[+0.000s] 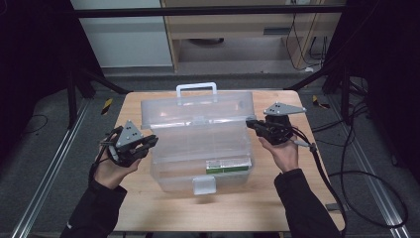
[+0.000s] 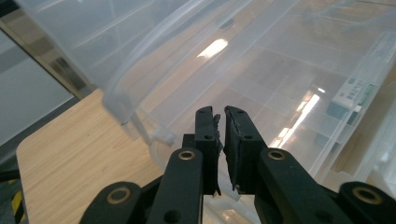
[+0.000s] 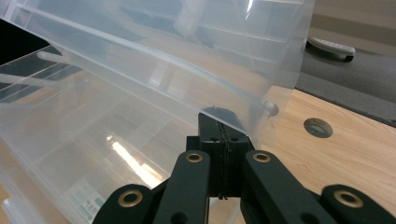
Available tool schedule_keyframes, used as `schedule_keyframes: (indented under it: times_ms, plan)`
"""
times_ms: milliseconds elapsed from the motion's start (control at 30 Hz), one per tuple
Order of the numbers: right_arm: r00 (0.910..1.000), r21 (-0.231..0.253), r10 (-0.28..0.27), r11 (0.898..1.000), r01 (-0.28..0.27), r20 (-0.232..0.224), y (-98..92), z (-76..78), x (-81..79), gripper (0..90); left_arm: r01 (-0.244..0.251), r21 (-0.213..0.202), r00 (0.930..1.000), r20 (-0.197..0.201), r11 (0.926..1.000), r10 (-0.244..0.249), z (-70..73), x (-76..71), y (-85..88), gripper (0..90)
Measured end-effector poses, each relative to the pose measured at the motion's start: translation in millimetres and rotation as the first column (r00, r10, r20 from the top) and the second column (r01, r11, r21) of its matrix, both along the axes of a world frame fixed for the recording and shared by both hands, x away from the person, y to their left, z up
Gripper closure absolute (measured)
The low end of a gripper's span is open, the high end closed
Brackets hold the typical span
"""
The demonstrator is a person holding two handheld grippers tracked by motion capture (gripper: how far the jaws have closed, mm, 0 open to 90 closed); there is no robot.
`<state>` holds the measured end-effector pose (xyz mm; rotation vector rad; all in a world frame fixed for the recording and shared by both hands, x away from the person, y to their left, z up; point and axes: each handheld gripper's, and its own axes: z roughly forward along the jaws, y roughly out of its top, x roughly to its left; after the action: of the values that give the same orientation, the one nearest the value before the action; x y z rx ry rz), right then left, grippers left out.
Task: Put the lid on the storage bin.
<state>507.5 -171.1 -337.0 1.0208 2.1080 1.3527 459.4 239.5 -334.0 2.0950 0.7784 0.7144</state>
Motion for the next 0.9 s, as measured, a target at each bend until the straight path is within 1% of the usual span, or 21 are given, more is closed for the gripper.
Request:
schedule_keyframes:
  times_ms: [100,233,300,367,400,533,600,733,867,900]
  plan:
    - [1.0,-0.014,0.003,1.0,-0.003,0.002,0.3,-1.2,-2.4,90.0,-0.028,-0.017,0.9996,0.005,0.9995,0.028,-3.0,-0.1,4.1,85.8]
    - [1.0,-0.014,0.007,1.0,-0.007,0.001,-0.5,-4.0,-5.1,90.0,-0.052,-0.032,0.9986,0.007,0.9981,0.053,-7.5,-0.6,7.4,87.1]
    - [1.0,-0.016,0.009,1.0,-0.009,0.001,-0.8,-5.3,-6.5,90.0,-0.067,-0.038,0.9977,0.001,0.997,0.067,-9.7,-0.4,8.7,87.3]
    - [0.9999,-0.018,0.011,1.0,-0.011,0.0,-1.1,-6.6,-8.0,90.0,-0.074,-0.048,0.9973,0.003,0.9961,0.074,-11.3,-0.8,10.4,87.7]
    - [0.9999,-0.02,0.012,1.0,-0.012,-0.001,-1.1,-7.2,-8.8,90.0,-0.075,-0.055,0.9972,0.0,0.9957,0.075,-12.1,-0.7,10.9,87.8]
    - [0.9998,-0.026,0.018,0.999,-0.018,-0.006,-1.6,-10.9,-12.1,90.0,-0.084,-0.062,0.9964,0.004,0.9945,0.085,-15.5,-1.5,12.7,88.2]
    - [0.9999,-0.041,0.016,0.999,-0.016,-0.005,-1.3,-13.4,-13.8,90.0,-0.087,-0.073,0.9962,-0.003,0.9935,0.087,-17.1,-1.4,13.8,88.4]
    - [0.9998,-0.045,0.017,0.999,-0.018,-0.011,-2.0,-18.0,-16.9,90.0,-0.087,-0.076,0.9962,-0.012,0.9933,0.087,-19.9,-2.1,15.1,89.1]
    - [0.9998,-0.055,0.02,0.998,-0.02,-0.007,-3.1,-20.8,-20.6,90.0,-0.082,-0.072,0.9966,-0.015,0.994,0.082,-22.8,-3.9,15.6,89.1]
    - [0.9998,-0.063,0.016,0.998,-0.017,-0.009,-3.4,-21.6,-21.6,90.0,-0.083,-0.076,0.9965,-0.018,0.9937,0.081,-23.7,-4.3,15.5,89.1]
